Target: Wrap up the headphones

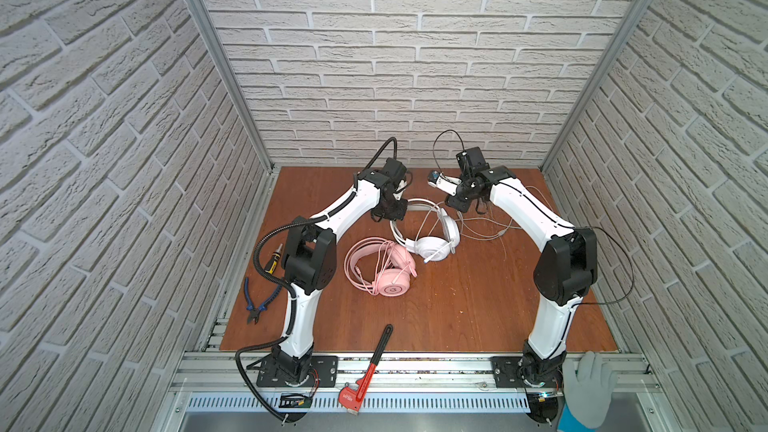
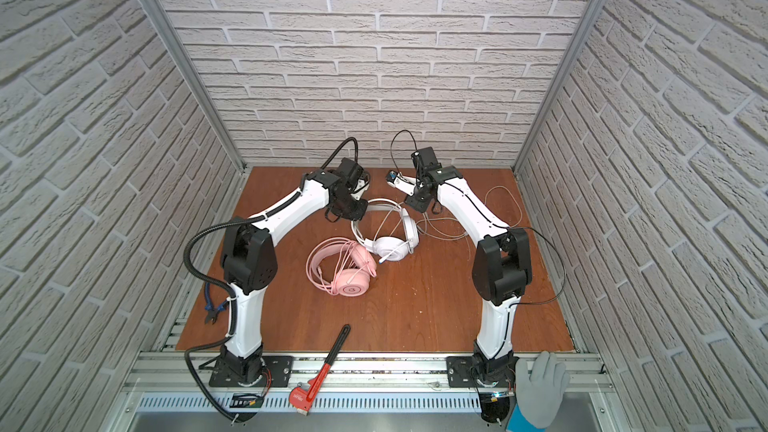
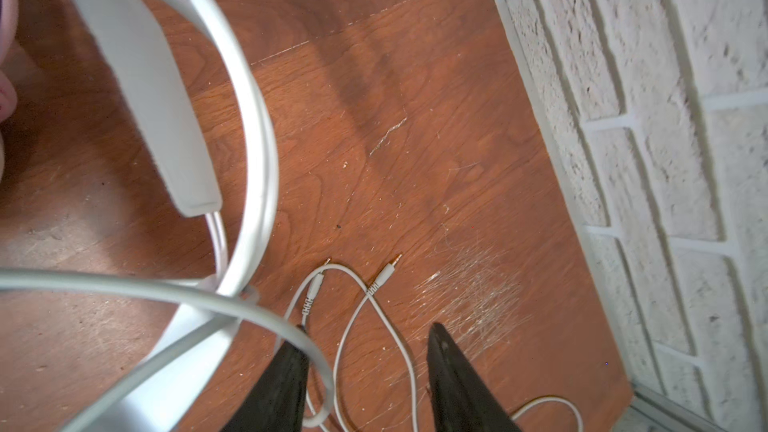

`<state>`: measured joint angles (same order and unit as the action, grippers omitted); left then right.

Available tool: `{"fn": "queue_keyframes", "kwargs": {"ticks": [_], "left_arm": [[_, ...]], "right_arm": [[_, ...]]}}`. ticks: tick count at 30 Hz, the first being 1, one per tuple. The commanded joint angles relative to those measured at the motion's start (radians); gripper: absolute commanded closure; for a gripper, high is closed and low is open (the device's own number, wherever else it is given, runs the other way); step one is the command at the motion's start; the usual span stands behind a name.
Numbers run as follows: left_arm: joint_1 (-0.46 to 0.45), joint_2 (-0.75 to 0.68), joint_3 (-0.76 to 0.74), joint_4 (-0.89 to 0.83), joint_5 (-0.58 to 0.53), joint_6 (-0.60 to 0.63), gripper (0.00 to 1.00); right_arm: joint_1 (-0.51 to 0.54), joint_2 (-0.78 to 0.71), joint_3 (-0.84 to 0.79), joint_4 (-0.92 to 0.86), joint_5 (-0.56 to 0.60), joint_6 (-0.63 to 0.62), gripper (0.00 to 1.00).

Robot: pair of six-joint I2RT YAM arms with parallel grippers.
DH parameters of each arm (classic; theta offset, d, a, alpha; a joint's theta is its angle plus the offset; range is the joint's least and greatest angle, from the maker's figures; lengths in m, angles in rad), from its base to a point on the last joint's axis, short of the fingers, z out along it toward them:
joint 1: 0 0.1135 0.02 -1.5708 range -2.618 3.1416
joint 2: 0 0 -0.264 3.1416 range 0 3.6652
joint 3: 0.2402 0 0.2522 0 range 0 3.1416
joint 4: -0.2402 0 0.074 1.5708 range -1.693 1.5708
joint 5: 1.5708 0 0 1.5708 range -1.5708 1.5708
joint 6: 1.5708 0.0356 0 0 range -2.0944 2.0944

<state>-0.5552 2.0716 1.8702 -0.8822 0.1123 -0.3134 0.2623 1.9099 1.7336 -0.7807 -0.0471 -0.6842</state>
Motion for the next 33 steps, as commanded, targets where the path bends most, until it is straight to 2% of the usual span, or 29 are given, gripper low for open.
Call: {"fn": "queue_keyframes", "kwargs": {"ticks": [1, 9, 16, 24, 33], "left_arm": [[0.009, -0.076, -0.009, 0.052, 0.102, 0.029, 1.0], [0.019, -0.118, -0.053, 0.117, 0.183, 0.011, 1.0], [0.033, -0.158, -0.063, 0.187, 0.257, -0.043, 1.0], [0.045, -0.195, -0.079, 0.244, 0.305, -0.096, 1.0], [0.058, -0.25, -0.097, 0.31, 0.317, -0.166, 1.0]], "right_arm": [[-0.027, -0.005, -0.049, 0.041, -0.115, 0.162, 0.52], [-0.084, -0.029, -0.181, 0.182, -0.281, 0.357, 0.49], [-0.106, -0.003, -0.268, 0.277, -0.38, 0.482, 0.48], [-0.115, 0.002, -0.388, 0.458, -0.448, 0.626, 0.48], [-0.116, 0.044, -0.366, 0.435, -0.465, 0.687, 0.51]]}}
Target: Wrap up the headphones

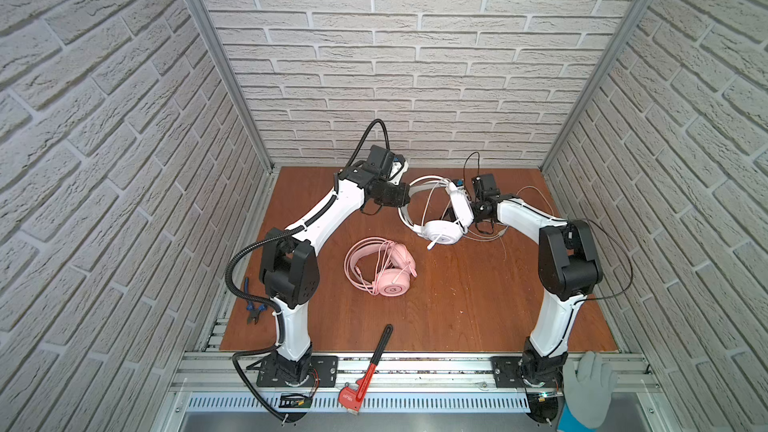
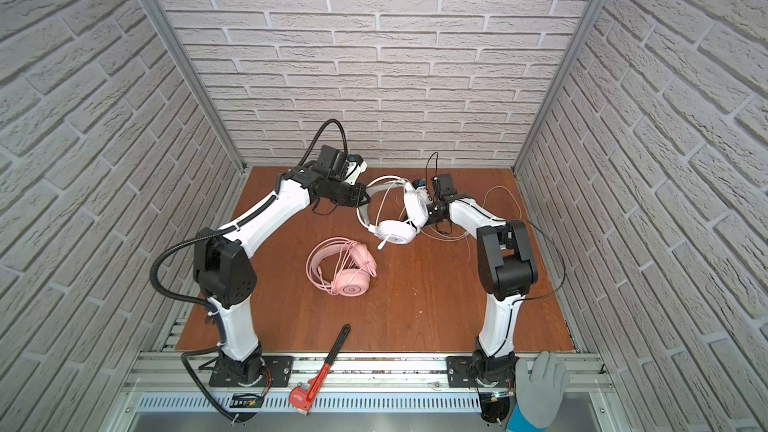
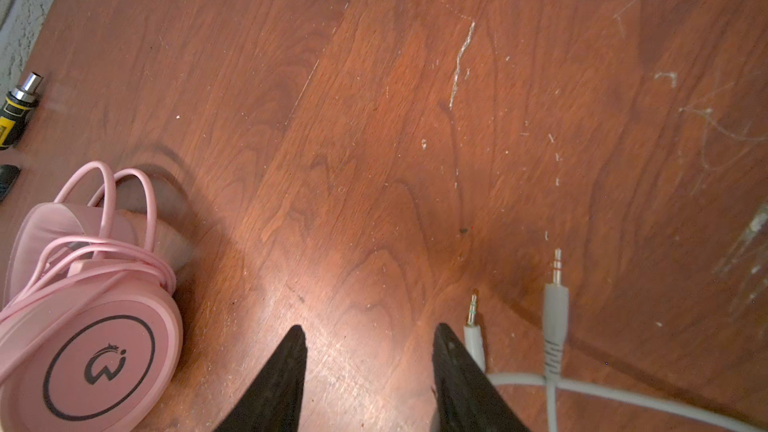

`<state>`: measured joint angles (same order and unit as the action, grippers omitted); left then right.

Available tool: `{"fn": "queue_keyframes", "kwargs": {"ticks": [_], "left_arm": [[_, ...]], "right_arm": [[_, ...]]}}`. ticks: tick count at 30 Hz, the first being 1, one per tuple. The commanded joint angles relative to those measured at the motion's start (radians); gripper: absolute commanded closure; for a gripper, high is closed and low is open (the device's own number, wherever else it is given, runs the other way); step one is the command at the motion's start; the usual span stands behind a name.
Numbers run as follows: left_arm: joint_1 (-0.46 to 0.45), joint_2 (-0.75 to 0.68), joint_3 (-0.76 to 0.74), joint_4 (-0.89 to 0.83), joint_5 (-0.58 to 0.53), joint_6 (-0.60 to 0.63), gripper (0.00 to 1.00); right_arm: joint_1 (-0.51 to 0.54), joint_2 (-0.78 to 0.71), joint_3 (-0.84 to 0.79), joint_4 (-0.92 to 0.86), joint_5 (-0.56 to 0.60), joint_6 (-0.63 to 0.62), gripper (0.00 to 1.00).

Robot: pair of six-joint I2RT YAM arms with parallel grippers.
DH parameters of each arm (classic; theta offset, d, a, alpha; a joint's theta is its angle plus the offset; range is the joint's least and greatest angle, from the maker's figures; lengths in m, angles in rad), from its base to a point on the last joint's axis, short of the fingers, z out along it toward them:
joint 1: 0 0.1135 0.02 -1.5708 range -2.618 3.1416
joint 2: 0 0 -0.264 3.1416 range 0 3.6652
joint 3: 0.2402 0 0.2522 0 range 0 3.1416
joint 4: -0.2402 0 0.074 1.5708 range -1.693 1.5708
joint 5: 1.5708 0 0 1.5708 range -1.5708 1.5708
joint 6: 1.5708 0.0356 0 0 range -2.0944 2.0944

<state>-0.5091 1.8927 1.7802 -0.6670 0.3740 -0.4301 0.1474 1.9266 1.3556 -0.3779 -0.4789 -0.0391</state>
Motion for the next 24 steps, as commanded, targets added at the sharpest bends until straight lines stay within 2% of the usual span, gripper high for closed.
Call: {"fn": "queue_keyframes", "kwargs": {"ticks": [1, 5, 24], "left_arm": [[0.012, -0.076, -0.009, 0.103, 0.054, -0.057, 1.0], [0.019, -0.092, -0.012, 0.12, 0.052, -0.083, 1.0], [0.087, -0.091, -0.019, 0.236, -0.03, -0.254, 1.0]], "right_arm": [[-0.002, 0.038, 0.018, 0.023, -0.038, 0.05, 0.51], [-0.002, 0.081, 0.028, 0.005, -0.051, 0.079, 0.54], [-0.002, 0.088, -0.038, -0.036, -0.081, 0.117, 0.64]]}}
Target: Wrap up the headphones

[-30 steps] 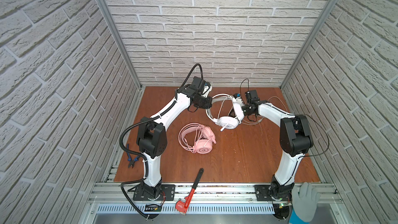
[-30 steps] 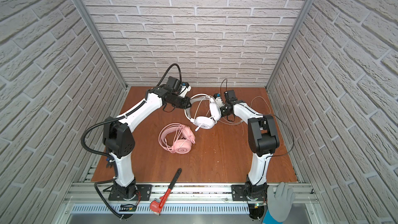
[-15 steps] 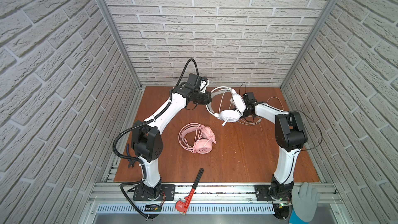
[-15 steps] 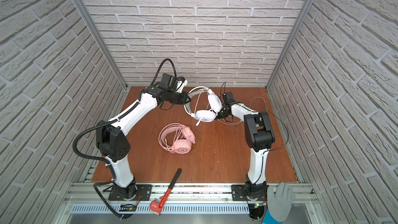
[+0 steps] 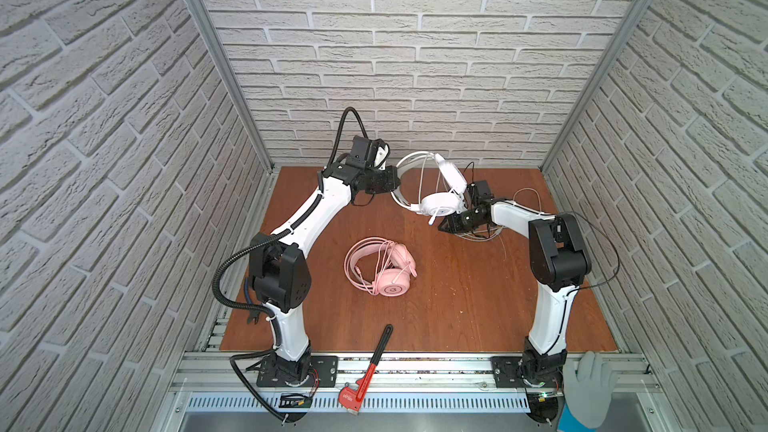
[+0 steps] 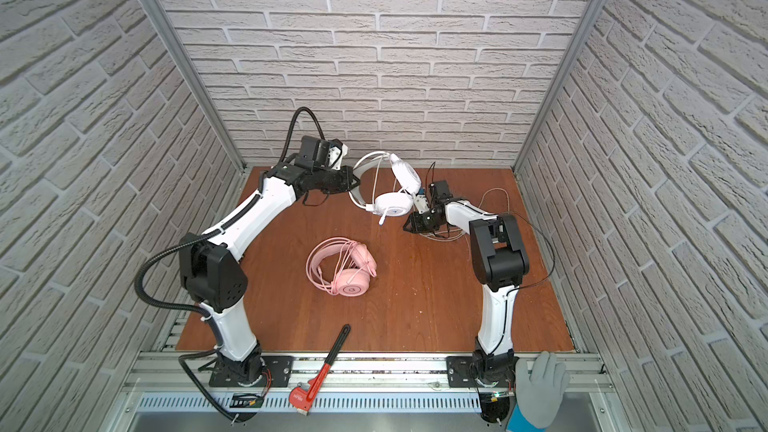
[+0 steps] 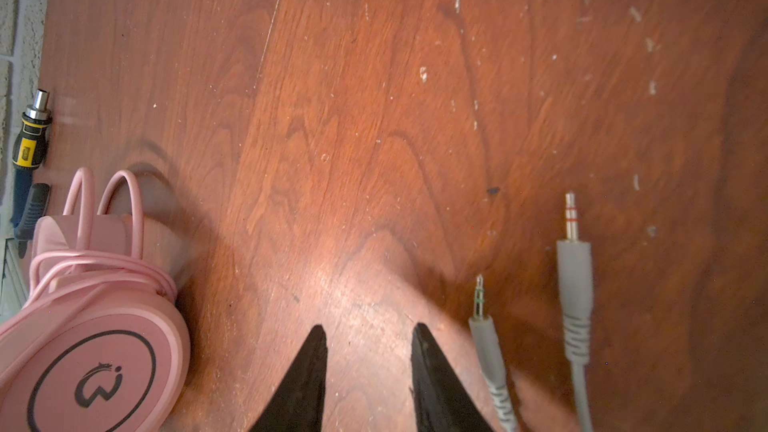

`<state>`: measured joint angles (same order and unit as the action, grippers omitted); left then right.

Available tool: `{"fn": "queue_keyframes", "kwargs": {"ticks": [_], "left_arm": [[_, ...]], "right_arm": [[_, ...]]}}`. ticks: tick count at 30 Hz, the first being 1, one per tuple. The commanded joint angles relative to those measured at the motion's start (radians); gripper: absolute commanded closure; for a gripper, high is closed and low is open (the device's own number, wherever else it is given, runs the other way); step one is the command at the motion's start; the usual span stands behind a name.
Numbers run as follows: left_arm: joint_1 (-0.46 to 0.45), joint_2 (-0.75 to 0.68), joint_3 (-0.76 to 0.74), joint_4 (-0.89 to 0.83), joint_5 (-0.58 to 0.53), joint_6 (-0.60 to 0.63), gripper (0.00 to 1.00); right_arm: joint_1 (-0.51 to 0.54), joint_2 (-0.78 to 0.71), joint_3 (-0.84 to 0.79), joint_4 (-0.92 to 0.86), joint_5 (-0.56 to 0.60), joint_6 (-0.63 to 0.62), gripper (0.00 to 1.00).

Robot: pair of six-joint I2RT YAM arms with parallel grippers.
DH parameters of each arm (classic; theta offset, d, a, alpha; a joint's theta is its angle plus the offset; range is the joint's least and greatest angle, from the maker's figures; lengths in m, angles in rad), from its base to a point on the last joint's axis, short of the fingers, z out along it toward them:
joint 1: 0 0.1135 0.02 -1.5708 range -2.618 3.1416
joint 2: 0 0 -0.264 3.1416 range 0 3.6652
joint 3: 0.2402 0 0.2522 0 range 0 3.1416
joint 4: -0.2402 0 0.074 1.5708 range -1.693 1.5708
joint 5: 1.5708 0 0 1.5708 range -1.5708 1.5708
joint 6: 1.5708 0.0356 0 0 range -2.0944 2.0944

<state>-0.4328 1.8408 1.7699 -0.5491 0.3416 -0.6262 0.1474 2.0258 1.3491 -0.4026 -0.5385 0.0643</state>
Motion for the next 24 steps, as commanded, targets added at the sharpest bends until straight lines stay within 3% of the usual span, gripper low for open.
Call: {"fn": "queue_keyframes", "kwargs": {"ticks": [1, 12, 24], "left_arm": [[0.013, -0.038, -0.01, 0.124, -0.002, -0.064, 1.0], [0.052, -0.047, -0.049, 0.195, -0.053, -0.149, 1.0], [0.071, -0.034, -0.091, 0.241, -0.208, -0.219, 1.0]], "right_arm": [[0.0, -0.016, -0.042, -0.007, -0.023, 0.015, 0.65], [0.001, -0.041, -0.121, 0.012, -0.032, 0.031, 0.69], [0.003, -0.129, -0.172, -0.057, 0.001, -0.012, 0.73]]}}
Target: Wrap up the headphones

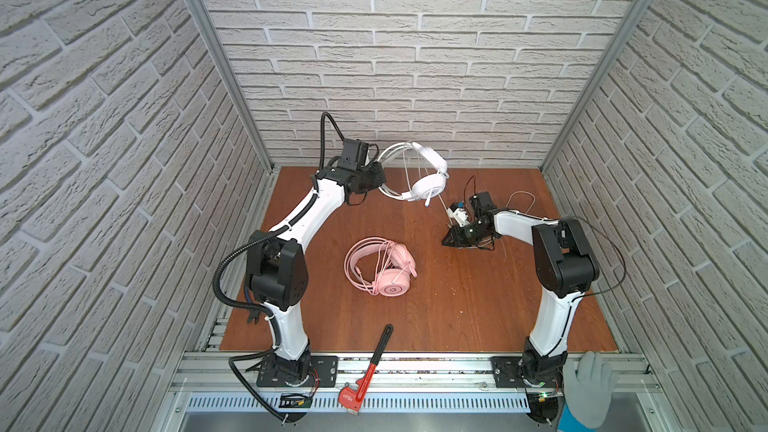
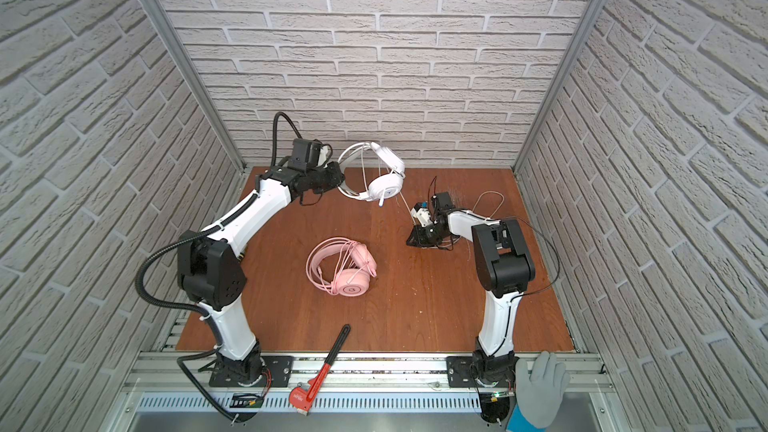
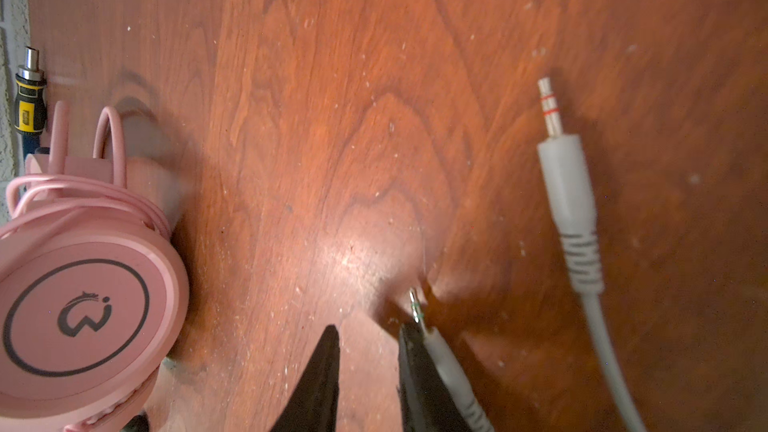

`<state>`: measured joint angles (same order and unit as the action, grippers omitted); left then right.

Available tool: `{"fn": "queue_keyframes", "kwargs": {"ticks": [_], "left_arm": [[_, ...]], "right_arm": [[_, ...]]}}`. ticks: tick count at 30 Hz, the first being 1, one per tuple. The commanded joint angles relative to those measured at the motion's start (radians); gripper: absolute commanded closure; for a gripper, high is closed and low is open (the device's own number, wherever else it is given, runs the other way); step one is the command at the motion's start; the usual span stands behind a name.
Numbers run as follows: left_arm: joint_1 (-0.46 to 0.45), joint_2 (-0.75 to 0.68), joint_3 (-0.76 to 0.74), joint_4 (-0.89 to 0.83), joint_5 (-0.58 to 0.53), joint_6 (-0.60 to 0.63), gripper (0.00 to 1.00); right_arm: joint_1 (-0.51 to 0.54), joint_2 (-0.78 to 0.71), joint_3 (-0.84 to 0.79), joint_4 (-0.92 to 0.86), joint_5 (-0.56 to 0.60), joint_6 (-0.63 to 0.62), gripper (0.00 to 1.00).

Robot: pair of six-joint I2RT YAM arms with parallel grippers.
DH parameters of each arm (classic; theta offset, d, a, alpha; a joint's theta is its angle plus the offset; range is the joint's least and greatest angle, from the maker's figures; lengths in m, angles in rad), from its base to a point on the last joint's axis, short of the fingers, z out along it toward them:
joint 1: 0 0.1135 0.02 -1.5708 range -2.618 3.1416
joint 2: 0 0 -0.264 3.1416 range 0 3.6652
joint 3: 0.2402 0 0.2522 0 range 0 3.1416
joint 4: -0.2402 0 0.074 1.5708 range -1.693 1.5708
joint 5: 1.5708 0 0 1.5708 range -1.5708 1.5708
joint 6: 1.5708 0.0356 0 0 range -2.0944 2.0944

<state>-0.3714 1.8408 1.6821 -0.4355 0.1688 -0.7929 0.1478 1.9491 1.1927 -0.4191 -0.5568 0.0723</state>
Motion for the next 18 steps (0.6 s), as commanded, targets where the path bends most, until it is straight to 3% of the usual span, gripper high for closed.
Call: {"fn": "queue_keyframes", "kwargs": {"ticks": [1, 9, 18], "left_arm": [[0.01, -0.031, -0.006, 0.129, -0.046, -0.056, 1.0], [0.026, -0.024, -0.082, 0.204, -0.104, -0.114, 1.0], [0.024, -0.019, -0.148, 0.222, -0.179, -0.158, 1.0]], "right_arm": [[0.002, -0.057, -0.02, -0.046, 0.024, -0.024, 0.73], [0.004, -0.09, -0.069, -0.058, 0.043, -0.026, 0.78], [0.038, -0.18, -0.119, -0.085, 0.07, -0.044, 0.9]]}}
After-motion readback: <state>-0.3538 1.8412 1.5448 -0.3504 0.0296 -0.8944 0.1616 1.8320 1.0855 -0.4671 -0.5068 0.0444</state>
